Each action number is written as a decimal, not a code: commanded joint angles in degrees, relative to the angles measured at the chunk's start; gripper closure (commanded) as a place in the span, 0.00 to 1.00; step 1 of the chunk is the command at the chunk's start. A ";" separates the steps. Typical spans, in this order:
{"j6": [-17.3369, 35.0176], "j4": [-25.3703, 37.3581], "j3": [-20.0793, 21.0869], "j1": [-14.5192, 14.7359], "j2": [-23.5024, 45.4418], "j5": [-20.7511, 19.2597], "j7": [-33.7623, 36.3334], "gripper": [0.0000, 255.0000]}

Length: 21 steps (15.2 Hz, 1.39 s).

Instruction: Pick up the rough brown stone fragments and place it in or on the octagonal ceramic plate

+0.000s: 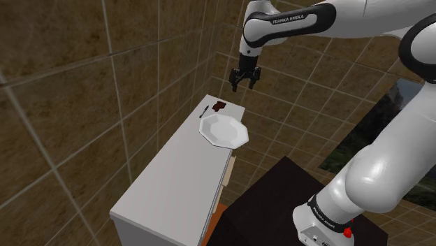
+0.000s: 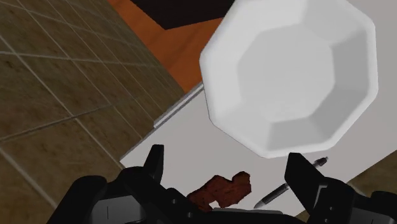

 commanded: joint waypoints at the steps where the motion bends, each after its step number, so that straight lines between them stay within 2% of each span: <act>1: 0.04 4.04 -0.17 -0.18 4.89 0.13 0.36 0.00; 8: -2.63 21.98 -0.77 -1.23 22.78 0.94 1.17 0.00; 11: -5.26 31.92 -0.98 -1.92 31.22 1.39 1.44 0.00; 14: -9.31 44.47 -1.16 -2.82 40.83 1.89 1.66 0.00; 15: -9.81 45.87 -1.16 -2.93 41.84 1.92 1.68 0.00; 21: -5.02 40.83 -1.87 -2.57 41.61 2.33 1.55 0.00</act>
